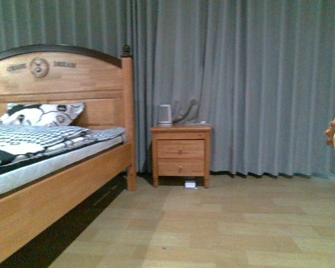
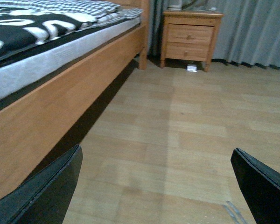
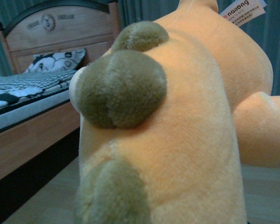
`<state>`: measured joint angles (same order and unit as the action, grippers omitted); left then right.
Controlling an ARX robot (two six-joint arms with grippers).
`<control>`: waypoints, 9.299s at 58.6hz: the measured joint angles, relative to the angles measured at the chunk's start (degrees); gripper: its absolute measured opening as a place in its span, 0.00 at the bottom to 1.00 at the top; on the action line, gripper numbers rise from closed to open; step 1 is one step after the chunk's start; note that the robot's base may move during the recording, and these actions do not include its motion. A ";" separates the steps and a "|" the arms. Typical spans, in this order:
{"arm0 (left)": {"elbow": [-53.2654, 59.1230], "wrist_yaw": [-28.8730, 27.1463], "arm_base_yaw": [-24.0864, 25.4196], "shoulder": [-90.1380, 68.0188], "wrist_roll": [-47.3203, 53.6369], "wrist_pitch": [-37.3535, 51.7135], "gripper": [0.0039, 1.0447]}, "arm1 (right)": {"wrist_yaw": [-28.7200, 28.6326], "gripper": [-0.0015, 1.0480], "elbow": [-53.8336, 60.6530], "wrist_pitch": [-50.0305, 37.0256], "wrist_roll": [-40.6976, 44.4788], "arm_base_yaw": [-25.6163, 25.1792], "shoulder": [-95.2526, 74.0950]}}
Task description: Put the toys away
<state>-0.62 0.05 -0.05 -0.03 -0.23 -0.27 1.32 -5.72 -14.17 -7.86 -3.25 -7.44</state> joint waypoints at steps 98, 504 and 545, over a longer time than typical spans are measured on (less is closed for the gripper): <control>0.00 -0.04 -0.07 0.04 -0.02 0.00 0.95 | -0.02 0.17 0.02 -0.04 0.02 0.00 0.11; 0.00 -0.07 -0.09 0.04 0.00 0.02 0.95 | 0.00 0.17 0.07 -0.09 0.13 0.02 0.15; 0.00 -0.09 -0.09 0.02 0.00 0.00 0.95 | -0.02 0.17 0.09 -0.09 0.13 0.02 0.11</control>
<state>-0.62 -0.03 -0.14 -0.01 -0.23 -0.27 1.30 -5.63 -14.26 -7.73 -3.22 -7.33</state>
